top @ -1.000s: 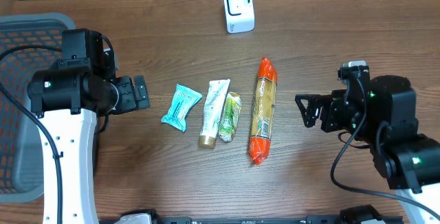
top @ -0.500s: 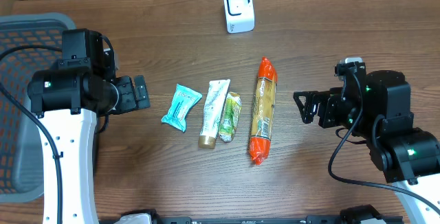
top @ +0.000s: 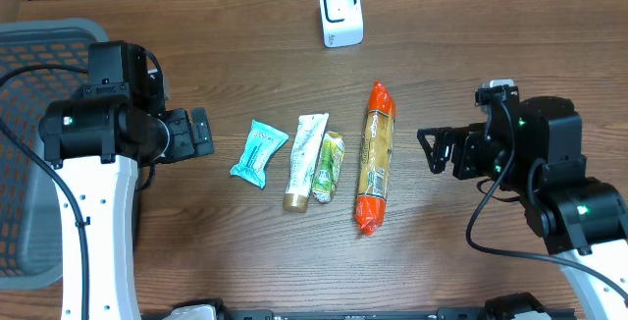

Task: Scan the item barcode
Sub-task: 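Move the right gripper left toward the red-ended spaghetti pack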

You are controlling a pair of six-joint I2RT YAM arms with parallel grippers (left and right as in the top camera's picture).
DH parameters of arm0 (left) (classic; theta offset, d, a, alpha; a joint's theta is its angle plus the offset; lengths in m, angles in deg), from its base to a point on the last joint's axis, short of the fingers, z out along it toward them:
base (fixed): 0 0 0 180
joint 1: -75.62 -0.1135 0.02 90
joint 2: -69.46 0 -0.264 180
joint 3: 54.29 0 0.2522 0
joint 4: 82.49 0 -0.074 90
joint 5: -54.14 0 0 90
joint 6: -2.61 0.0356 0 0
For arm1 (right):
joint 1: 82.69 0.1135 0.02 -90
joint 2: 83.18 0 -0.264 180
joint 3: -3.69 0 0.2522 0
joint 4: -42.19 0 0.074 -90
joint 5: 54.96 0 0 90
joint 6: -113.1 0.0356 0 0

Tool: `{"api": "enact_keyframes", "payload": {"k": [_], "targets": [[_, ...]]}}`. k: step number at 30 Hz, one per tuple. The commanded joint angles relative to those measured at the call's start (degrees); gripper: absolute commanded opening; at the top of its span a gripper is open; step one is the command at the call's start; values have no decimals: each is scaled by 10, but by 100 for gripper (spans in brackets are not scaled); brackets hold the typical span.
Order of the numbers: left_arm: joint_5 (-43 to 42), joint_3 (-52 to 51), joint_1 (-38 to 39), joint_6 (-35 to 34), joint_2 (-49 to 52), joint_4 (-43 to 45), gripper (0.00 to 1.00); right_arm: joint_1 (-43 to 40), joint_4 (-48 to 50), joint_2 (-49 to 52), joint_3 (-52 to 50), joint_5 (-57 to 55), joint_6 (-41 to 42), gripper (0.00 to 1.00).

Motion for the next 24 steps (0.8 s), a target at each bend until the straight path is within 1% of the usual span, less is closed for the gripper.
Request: {"api": "enact_keyframes", "payload": {"k": [1, 6, 9, 24], "targets": [[5, 7, -3, 13, 2, -2, 99, -1, 3, 7, 14, 5, -4, 100], [5, 7, -3, 13, 2, -2, 99, 0, 12, 15, 14, 5, -2, 100], [5, 7, -3, 13, 2, -2, 99, 0, 12, 15, 14, 5, 19, 100], [5, 7, -3, 13, 2, -2, 100, 0, 10, 17, 14, 5, 19, 100]]}}
